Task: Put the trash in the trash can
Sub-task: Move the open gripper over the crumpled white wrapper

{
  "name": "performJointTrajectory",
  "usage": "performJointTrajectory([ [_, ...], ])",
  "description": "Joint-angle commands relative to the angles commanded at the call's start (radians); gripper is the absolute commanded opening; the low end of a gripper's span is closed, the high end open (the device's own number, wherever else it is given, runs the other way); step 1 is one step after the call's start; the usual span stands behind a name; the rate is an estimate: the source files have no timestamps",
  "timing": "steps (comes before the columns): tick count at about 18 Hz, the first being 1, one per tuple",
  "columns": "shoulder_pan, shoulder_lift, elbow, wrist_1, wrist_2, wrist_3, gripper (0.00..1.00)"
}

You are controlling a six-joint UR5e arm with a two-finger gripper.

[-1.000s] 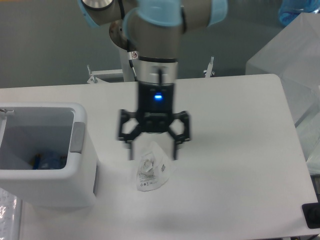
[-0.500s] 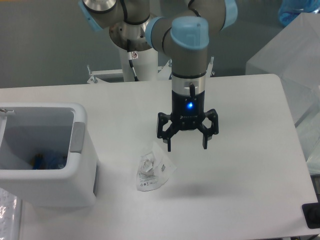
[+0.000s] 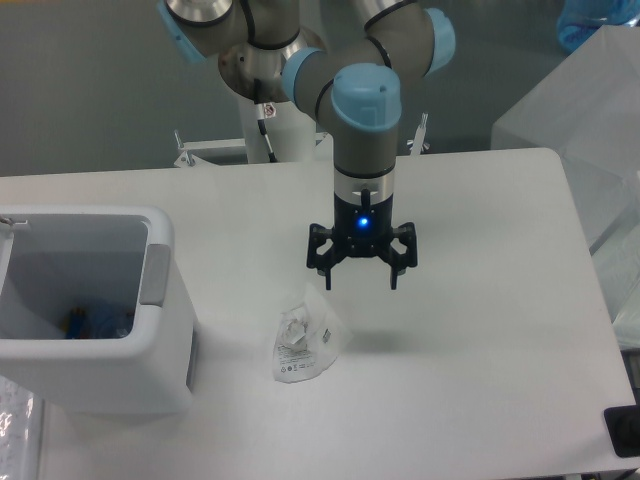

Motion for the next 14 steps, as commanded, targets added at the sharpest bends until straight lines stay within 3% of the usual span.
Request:
performJointTrajectory([
  [6,-0.057,-0.095,0.02,0.002,0.0,-0.002,1.0],
  [14,-0.081,-0.141,0.035,0.002,-0.002,0.0,0.98],
])
